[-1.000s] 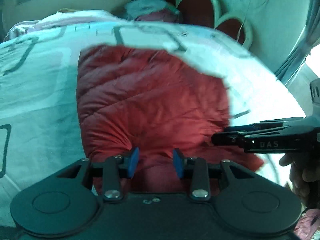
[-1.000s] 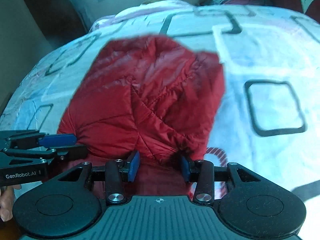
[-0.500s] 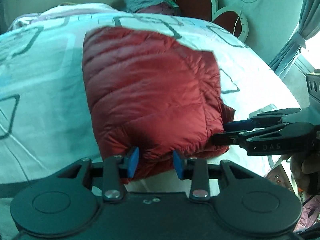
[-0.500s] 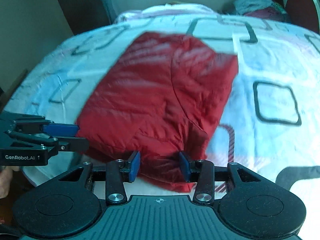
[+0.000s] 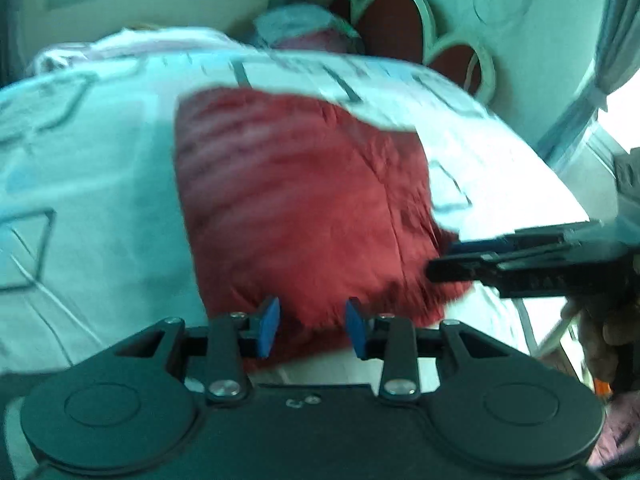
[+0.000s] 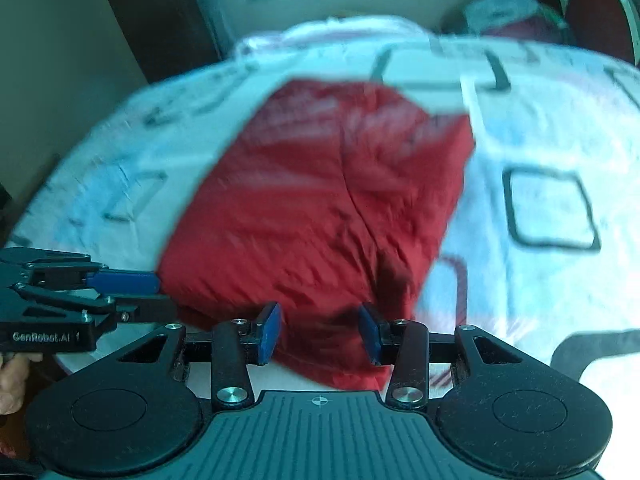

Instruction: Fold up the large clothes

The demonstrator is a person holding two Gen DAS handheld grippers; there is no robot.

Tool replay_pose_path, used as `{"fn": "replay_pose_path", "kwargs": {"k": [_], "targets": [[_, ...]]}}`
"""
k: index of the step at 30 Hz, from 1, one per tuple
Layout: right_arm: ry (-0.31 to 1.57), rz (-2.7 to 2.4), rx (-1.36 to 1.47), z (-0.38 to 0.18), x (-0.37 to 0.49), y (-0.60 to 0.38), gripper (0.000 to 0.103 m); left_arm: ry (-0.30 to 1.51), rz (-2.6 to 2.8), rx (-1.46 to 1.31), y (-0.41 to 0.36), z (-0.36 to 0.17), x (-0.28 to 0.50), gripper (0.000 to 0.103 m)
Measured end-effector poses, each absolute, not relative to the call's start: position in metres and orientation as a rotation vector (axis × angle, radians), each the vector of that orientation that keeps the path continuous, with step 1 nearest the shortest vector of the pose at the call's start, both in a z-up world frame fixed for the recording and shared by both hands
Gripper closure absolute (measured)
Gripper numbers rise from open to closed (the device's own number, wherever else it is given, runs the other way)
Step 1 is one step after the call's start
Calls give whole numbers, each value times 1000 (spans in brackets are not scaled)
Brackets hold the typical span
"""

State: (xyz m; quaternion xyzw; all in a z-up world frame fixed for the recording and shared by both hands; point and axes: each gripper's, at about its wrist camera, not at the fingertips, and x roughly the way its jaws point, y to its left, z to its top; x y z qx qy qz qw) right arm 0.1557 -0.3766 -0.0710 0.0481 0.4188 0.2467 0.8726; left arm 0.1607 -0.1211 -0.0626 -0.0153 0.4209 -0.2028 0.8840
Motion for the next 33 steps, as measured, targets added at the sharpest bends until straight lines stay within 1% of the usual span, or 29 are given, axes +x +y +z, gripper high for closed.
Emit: {"fn": "replay_pose_path", "kwargs": {"k": [1,3,6,11,14,17,18,19,20,21,22,23,26,27,30,33], "targets": [[861,520,100,-68,158,-375,60,856,-410,-42,-120,-61,164,67],[867,517,93,-71,168,-368,60,871,-399,-36,-125,-67,174,67],[922,504,42,-89,180,-356,60,931,-412,-29,-132,-87,188,66],[959,503,-21,-116,182,-349,60,957,-405,20,-134,-107,188,65],[966,501,-2,-122,186,-351,60,952,-393,44,-141,-107,187,65],[973,508,31,-109,189,-357,60,933,-386,28,-138,-90,187,65],[943,504,70,-99,187,-365,60,903,-379,22,-135,-80,183,60],[914,494,110,-92,186,-372,60,857,-362,22,-131,-71,180,41],[893,483,160,-86,187,-383,56,818,-341,16,-126,-66,179,26],[882,476,218,-82,189,-394,42,782,-321,3,-121,-62,180,4],[861,463,272,-80,193,-405,11,760,-318,-19,-114,-60,184,1],[834,451,310,-80,196,-414,0,773,-330,-40,-111,-61,190,2],[869,435,430,-91,222,-440,0,857,-396,-163,-98,-75,218,7],[876,450,488,-97,230,-449,0,880,-410,-202,-95,-79,226,11],[910,486,658,-117,255,-473,0,930,-437,-307,-88,-94,244,13],[950,517,765,-133,273,-486,0,950,-441,-368,-88,-105,258,12]]}}
